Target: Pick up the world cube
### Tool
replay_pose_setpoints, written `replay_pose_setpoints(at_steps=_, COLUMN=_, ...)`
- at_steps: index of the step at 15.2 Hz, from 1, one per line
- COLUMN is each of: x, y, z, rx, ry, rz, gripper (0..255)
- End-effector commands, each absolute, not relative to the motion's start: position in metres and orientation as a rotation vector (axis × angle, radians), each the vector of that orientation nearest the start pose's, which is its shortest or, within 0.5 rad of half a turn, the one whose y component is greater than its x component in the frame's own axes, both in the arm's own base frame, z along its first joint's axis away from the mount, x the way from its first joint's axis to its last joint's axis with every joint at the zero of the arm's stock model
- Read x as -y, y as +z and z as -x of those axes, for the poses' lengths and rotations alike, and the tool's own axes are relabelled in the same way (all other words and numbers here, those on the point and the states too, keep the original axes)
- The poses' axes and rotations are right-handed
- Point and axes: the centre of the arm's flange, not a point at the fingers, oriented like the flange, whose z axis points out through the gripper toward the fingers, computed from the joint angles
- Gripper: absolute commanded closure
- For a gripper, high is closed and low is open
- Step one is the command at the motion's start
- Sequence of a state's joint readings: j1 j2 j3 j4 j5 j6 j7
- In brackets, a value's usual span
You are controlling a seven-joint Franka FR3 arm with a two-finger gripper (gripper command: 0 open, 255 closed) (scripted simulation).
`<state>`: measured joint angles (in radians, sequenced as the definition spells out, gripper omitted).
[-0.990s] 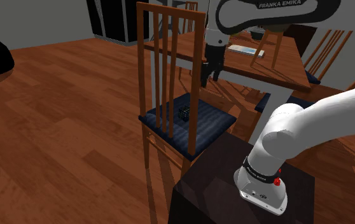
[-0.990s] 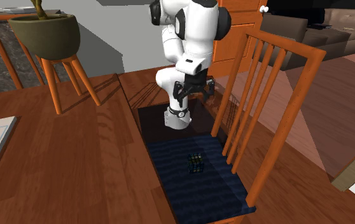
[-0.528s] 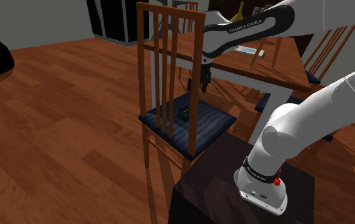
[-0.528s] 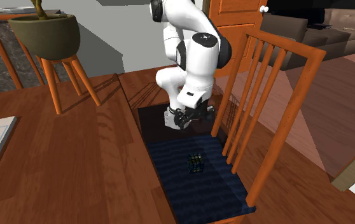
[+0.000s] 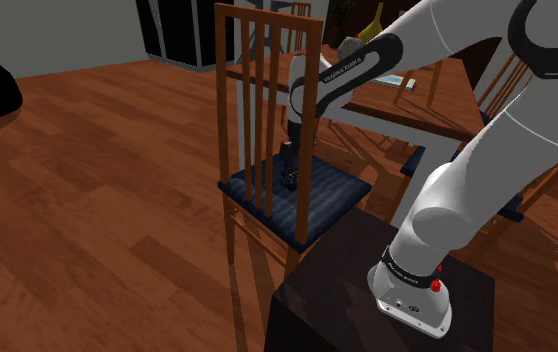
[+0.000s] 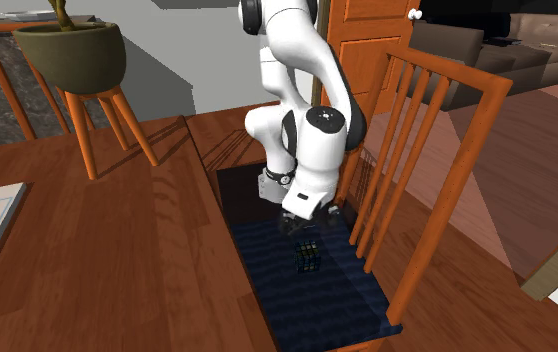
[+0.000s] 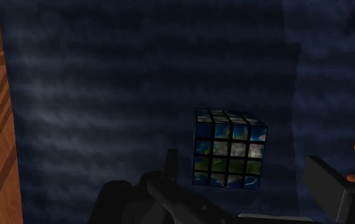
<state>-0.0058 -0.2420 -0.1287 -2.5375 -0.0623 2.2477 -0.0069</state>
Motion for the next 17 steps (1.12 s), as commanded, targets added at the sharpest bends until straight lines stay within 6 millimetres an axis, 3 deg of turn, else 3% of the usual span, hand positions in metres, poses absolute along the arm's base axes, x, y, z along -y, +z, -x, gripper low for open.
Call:
replay_pose_setpoints(at_steps=1, x=0.06, y=0.34, z=-0.431, rx=-0.132, ry=0.077, rz=3.151, gripper=0)
replay_pose_setpoints(at_steps=7, x=0.06, y=0.305, z=-0.431, rx=-0.132, ry=0.077, rz=3.151, gripper=0)
replay_pose_setpoints(at_steps=9, x=0.06, y=0.305, z=-0.431, rx=-0.132, ry=0.077, rz=3.151, gripper=0)
replay_pose_setpoints(at_steps=10, x=0.061, y=0.305, z=-0.431, rx=-0.132, ry=0.077, rz=3.151, gripper=255)
replay_pose_setpoints(at_steps=17, x=0.061, y=0.305, z=-0.431, rx=-0.132, ry=0.077, rz=3.151, gripper=255)
